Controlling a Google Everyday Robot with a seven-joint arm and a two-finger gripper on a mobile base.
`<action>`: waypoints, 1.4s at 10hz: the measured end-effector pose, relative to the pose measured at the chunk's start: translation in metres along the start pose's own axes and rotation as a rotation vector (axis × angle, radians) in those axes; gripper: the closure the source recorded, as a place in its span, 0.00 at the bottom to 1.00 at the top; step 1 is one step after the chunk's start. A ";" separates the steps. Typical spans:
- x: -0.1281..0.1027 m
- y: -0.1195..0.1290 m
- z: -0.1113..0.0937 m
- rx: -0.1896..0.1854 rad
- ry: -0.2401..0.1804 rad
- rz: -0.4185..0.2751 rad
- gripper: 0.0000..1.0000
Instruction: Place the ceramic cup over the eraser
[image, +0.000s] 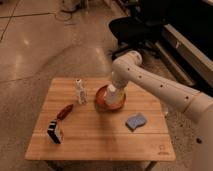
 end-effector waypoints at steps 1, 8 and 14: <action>0.000 0.000 0.000 0.000 0.000 0.000 0.20; 0.005 -0.006 0.004 -0.011 0.008 -0.003 0.20; 0.003 -0.013 0.050 -0.128 -0.044 -0.030 0.20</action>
